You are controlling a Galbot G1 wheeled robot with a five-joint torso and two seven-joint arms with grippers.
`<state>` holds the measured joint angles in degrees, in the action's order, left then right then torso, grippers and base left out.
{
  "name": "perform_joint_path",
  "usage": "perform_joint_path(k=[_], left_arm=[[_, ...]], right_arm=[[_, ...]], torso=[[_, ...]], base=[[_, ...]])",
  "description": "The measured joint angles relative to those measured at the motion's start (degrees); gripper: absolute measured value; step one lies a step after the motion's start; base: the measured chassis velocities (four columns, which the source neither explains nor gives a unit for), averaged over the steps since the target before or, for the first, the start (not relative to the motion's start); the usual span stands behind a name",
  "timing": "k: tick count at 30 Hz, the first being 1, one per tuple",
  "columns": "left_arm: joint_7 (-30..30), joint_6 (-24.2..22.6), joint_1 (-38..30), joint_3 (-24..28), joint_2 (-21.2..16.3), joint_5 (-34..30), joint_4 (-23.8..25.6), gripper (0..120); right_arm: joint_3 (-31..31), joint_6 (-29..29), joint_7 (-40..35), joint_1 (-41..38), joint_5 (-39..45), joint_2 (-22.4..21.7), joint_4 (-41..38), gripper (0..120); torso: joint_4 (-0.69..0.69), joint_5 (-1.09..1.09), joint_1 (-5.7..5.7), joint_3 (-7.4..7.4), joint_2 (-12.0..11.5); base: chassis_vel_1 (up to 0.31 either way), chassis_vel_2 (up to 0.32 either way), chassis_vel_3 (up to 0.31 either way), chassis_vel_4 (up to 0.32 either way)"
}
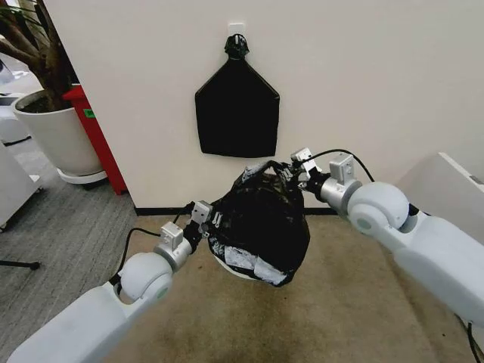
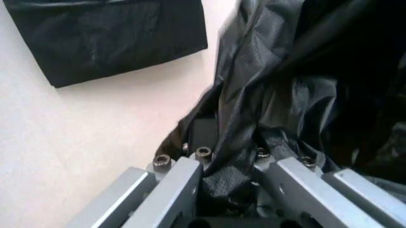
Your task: Place the garbage bag over the trash bin.
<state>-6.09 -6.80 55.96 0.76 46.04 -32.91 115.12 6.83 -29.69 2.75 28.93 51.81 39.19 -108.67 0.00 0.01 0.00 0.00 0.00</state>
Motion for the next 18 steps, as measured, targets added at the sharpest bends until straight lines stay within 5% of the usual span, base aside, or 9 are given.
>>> perform_joint_path(k=[10,18], left_arm=[[1.02,4.19,3.62,-1.84,0.12,-1.3,0.72,1],[1.71,5.64,4.76,-2.57,0.49,-3.54,1.27,1]], right_arm=[[-2.13,7.22,19.02,2.63,-5.85,-1.55,11.01,0],[-1.85,12.45,24.87,2.88,-8.5,-1.36,17.62,27]], torso=[[0.0,-0.02,0.0,0.0,0.0],[0.0,0.0,0.0,0.0,0.0]], base=[[0.0,0.0,0.0,0.0],[0.0,0.0,0.0,0.0]])
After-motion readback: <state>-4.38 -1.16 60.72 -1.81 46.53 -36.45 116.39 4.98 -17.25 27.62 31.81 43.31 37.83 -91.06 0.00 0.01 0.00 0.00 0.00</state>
